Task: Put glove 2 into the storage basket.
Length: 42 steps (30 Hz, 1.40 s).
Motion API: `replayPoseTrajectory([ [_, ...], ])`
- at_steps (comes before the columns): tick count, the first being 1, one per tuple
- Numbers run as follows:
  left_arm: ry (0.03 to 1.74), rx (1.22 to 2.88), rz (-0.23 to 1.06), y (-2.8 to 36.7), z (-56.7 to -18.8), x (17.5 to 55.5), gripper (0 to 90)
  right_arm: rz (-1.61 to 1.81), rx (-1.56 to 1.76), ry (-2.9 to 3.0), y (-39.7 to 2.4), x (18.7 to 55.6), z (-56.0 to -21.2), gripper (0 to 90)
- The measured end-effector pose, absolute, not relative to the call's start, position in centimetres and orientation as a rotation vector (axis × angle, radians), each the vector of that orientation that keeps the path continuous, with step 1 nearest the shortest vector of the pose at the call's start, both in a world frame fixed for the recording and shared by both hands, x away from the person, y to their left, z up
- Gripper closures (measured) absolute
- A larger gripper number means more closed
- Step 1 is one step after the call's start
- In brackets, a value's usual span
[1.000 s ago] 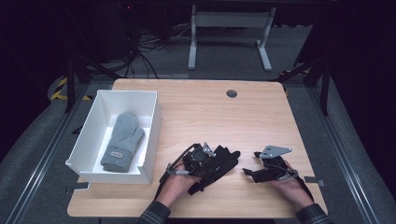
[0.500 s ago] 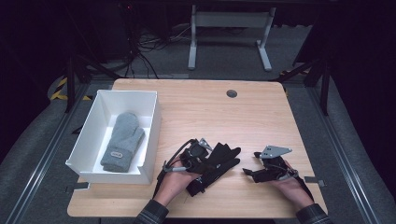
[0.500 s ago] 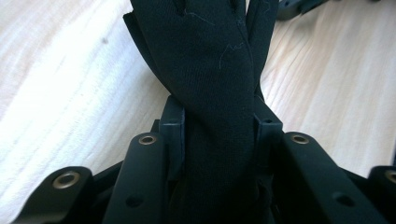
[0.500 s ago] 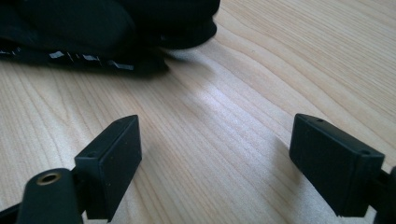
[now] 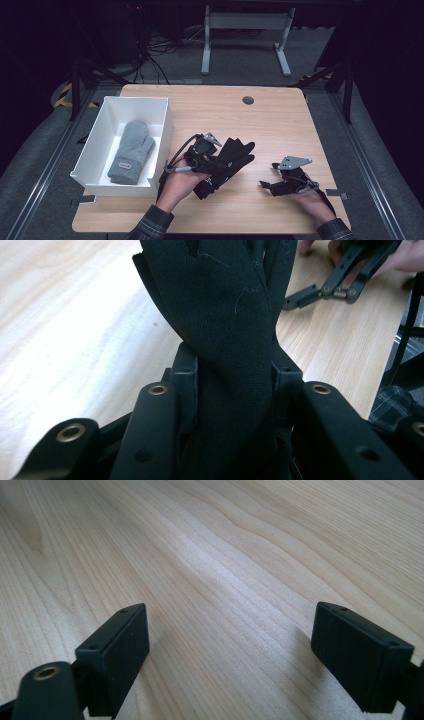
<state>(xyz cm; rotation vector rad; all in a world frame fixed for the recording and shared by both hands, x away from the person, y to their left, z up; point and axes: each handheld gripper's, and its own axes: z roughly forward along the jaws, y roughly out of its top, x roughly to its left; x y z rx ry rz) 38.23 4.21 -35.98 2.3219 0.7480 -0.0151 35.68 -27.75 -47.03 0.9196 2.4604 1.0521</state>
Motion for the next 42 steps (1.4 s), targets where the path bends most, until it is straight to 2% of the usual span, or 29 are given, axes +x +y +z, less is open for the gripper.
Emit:
replayPoseTrajectory([
  [20,0.873,2.209,0.090,11.0,-29.4,40.2,66.4,1.052,0.919,2.460,-27.7,35.7,-47.0,15.8],
  [42,1.171,2.024,0.219,22.8,-28.1,40.5,66.4,1.052,0.920,2.460,-27.7,35.7,-47.0,15.8],
])
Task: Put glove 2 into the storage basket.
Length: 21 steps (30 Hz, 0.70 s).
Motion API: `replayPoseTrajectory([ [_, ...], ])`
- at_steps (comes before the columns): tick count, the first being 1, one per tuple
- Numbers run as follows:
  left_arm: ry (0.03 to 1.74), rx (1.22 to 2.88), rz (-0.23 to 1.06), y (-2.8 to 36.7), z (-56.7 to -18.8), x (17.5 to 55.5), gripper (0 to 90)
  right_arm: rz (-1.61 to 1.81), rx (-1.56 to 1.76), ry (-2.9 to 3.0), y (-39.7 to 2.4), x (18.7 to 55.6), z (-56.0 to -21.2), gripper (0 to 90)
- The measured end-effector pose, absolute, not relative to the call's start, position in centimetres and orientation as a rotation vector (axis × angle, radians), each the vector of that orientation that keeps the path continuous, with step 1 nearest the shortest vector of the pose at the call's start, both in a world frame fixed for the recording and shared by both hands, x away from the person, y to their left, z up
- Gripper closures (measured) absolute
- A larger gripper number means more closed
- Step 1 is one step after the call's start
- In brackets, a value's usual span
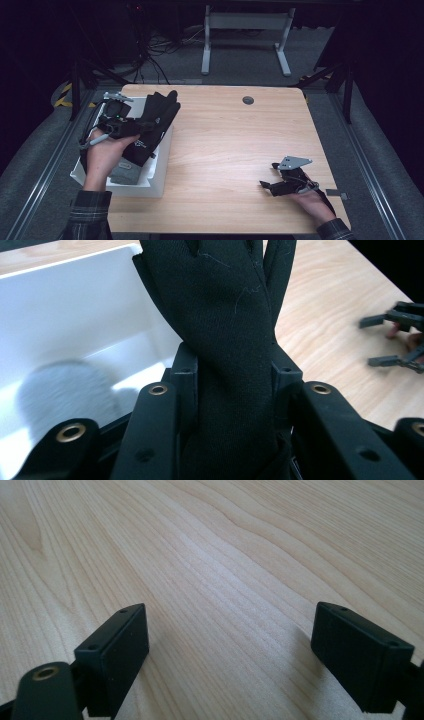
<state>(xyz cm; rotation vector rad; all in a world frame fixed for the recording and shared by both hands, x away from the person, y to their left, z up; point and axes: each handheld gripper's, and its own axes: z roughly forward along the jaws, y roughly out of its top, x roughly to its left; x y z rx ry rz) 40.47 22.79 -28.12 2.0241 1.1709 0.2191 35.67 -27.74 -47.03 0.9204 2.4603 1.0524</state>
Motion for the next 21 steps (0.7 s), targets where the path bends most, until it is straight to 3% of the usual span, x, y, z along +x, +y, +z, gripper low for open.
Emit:
replayPoseTrajectory([
  [11,1.368,1.962,0.209,27.0,-31.8,40.9,66.3,1.053,0.920,2.460,-27.7,35.7,-47.0,15.8],
  [21,1.502,1.967,0.161,28.1,-36.3,42.3,66.1,1.052,0.920,2.461,-27.7,35.7,-47.0,15.8],
])
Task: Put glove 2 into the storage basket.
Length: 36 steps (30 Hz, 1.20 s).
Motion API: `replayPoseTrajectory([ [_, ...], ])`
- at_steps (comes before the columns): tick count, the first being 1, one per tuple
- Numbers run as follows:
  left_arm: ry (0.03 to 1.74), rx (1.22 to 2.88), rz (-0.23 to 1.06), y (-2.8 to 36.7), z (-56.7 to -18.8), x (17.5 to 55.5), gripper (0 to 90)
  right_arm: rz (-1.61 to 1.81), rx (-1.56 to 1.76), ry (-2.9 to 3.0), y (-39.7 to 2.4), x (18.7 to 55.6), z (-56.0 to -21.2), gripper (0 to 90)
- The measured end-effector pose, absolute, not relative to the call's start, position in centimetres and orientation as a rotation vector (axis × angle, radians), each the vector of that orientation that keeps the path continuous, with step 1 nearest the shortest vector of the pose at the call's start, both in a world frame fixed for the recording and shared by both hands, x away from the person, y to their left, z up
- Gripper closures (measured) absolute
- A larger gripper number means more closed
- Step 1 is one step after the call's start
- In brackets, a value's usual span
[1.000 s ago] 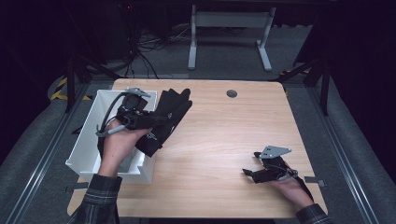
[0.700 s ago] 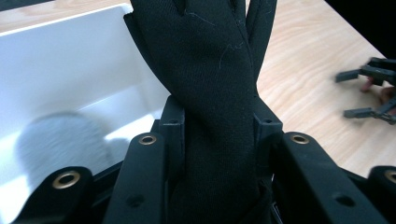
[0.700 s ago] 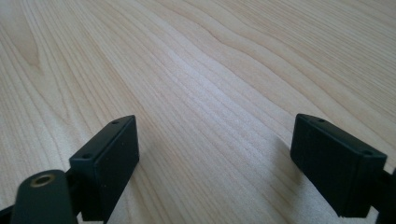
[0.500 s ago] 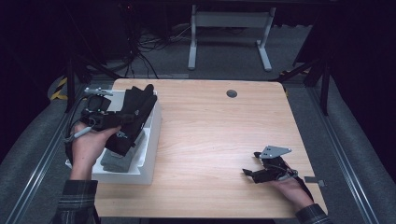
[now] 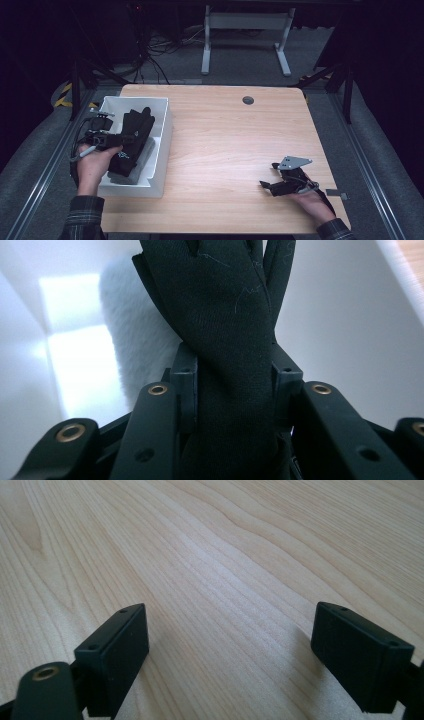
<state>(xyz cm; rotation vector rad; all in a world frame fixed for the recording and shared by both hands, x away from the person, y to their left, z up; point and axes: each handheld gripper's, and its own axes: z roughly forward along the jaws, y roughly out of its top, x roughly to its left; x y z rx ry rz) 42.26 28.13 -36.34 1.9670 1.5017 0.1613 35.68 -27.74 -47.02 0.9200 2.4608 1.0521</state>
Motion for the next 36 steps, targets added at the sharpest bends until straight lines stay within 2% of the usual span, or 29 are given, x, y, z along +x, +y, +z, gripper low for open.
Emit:
replayPoseTrajectory([
  [6,1.539,2.001,0.148,28.2,-38.5,43.0,65.0,1.052,0.919,2.461,-27.7,35.7,-47.0,15.8],
  [11,1.554,2.009,0.172,28.2,-38.9,43.1,61.4,1.052,0.920,2.460,-27.7,35.7,-47.0,15.8],
  [14,1.570,2.009,0.216,28.2,-38.5,43.0,53.1,1.052,0.920,2.461,-27.7,35.7,-47.0,15.8],
  [16,1.579,2.005,0.245,28.2,-38.1,43.1,44.1,1.052,0.920,2.461,-27.7,35.7,-47.0,15.8],
  [20,1.587,2.003,0.287,27.9,-37.5,43.2,33.8,1.052,0.920,2.461,-27.7,35.7,-47.0,15.8],
  [26,1.577,1.985,0.354,28.1,-36.1,43.0,26.7,1.052,0.919,2.461,-27.7,35.7,-47.0,15.8],
  [36,1.505,2.005,0.387,27.1,-33.5,43.0,17.5,1.053,0.919,2.462,-27.8,35.7,-47.0,15.7],
])
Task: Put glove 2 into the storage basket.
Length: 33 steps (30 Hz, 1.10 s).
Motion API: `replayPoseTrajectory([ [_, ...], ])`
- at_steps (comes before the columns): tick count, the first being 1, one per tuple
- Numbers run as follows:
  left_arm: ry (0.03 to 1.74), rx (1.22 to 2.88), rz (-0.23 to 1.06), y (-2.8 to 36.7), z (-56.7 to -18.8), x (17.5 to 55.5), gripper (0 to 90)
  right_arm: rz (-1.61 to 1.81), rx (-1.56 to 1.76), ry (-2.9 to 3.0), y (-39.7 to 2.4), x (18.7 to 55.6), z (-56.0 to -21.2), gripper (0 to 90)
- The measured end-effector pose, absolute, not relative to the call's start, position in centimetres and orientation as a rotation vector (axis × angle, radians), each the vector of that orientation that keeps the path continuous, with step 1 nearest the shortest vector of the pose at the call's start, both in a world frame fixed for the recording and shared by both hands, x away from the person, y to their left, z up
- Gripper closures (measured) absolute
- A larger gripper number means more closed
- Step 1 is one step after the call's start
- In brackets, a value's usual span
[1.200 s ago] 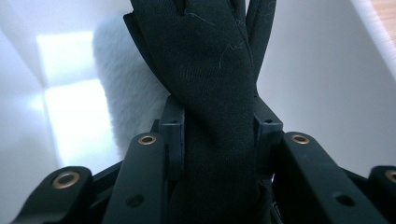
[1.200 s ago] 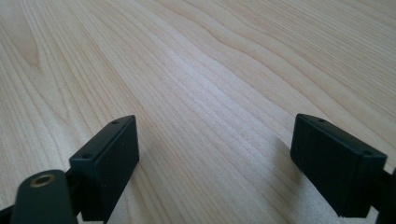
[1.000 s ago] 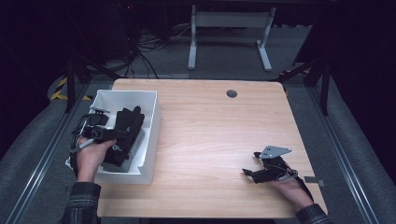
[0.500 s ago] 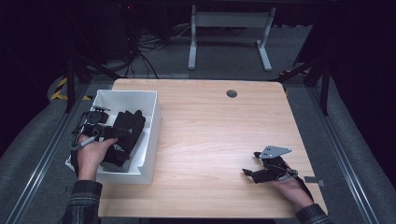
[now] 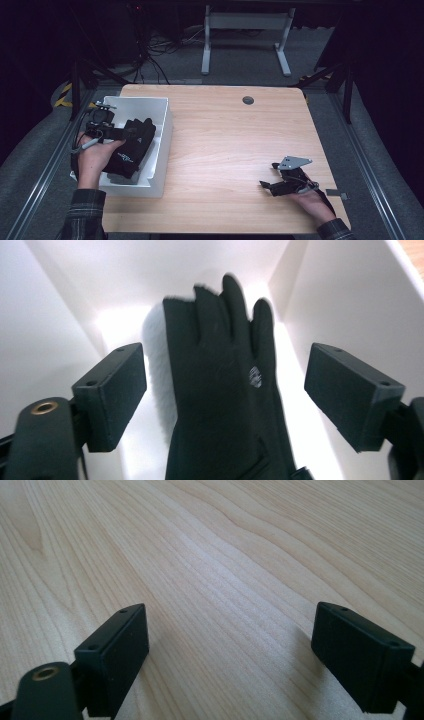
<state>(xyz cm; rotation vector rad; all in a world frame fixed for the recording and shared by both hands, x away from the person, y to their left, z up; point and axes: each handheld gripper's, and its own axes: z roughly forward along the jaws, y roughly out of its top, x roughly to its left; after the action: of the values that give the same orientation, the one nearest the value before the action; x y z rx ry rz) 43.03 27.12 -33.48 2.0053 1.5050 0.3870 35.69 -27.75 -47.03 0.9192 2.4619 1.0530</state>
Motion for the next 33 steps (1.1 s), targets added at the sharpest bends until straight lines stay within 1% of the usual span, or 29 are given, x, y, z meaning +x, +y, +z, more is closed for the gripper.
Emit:
replayPoseTrajectory([
  [5,1.447,2.011,0.405,25.8,-32.2,42.9,17.2,1.054,0.920,2.461,-27.7,35.7,-47.0,15.6],
  [16,1.235,2.027,0.341,21.1,-30.8,41.8,17.1,1.051,0.920,2.461,-27.7,35.7,-47.0,15.5],
  [27,1.051,2.060,0.286,14.9,-31.0,40.3,17.1,1.051,0.919,2.461,-27.7,35.7,-47.0,15.4],
  [33,0.965,2.098,0.249,11.2,-32.1,39.2,16.8,1.052,0.919,2.462,-27.7,35.7,-47.0,15.4],
])
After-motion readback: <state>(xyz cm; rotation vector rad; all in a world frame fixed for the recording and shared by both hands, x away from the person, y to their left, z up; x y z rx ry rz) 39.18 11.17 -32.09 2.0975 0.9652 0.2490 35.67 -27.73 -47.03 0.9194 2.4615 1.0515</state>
